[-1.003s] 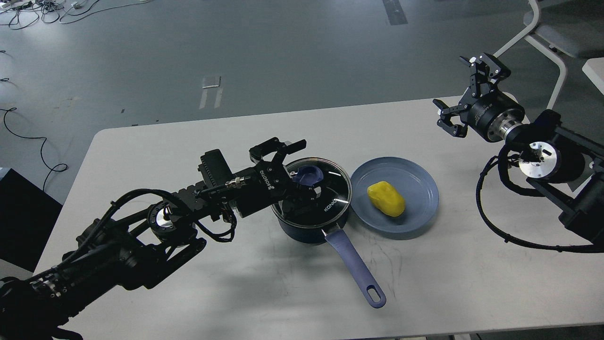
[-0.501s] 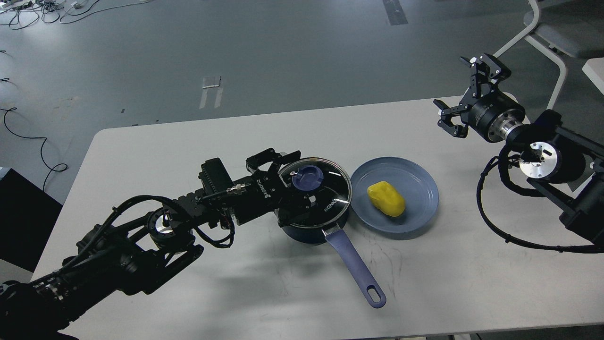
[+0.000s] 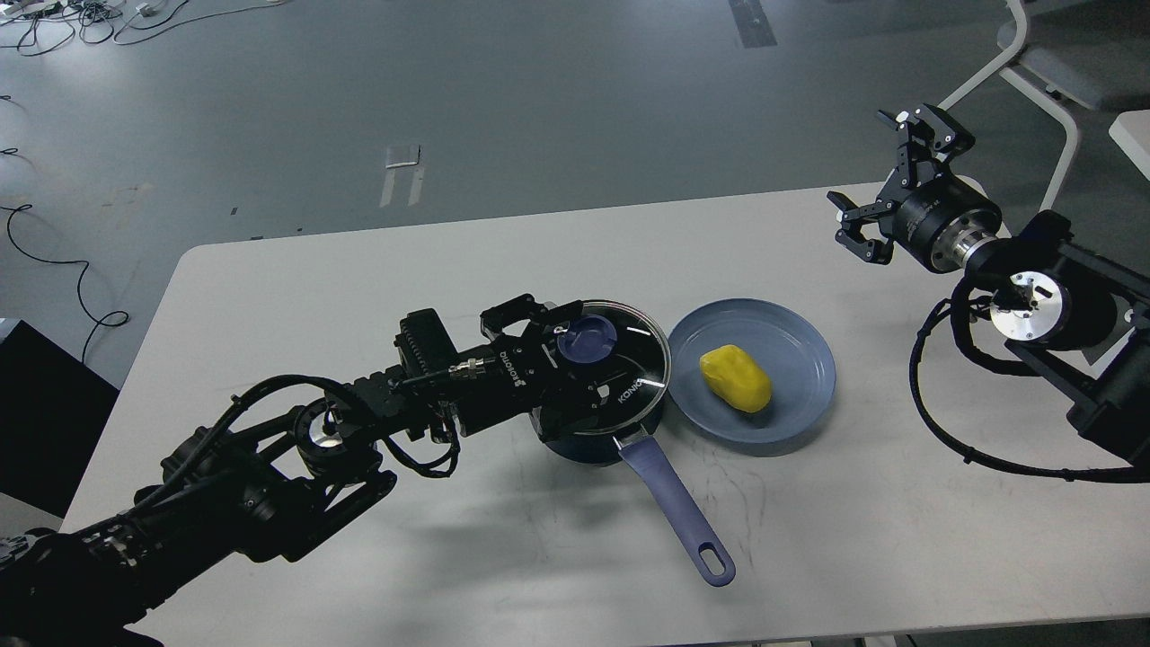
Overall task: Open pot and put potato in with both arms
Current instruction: 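Close the left gripper on the blue knob of the glass lid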
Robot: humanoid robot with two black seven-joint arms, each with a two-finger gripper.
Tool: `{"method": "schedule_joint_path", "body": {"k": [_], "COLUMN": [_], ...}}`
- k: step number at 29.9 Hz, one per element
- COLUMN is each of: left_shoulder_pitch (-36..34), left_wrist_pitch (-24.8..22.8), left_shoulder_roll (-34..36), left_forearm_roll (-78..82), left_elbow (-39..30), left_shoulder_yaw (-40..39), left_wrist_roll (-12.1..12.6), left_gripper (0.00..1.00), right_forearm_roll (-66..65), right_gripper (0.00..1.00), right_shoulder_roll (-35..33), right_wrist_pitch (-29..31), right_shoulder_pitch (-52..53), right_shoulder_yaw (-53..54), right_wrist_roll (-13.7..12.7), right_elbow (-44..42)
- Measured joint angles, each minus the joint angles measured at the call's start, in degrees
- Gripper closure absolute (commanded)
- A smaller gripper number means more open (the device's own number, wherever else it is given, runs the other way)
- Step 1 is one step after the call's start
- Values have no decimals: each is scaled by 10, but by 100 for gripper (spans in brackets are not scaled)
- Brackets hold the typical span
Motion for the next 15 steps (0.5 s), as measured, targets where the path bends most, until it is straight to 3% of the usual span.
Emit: {"method": "schedule_joint_path", "body": {"k": [15], "left_shoulder_pitch": [-3], "left_wrist_pitch": [0], "left_shoulder_roll": [-8], "left_forearm_roll": [-20], "left_elbow": [35], "left_shoulder_yaw": [1], "left_wrist_roll": [0], "left_gripper": [3], "right_forearm_roll": [0], "right_gripper": [0], "right_shoulder_roll": [-4], "right_wrist_pitch": [0], "right_shoulder_pitch": [-2], "right_shoulder_yaw": [-1], "right_wrist_roll": [0], "right_elbow": [0]}}
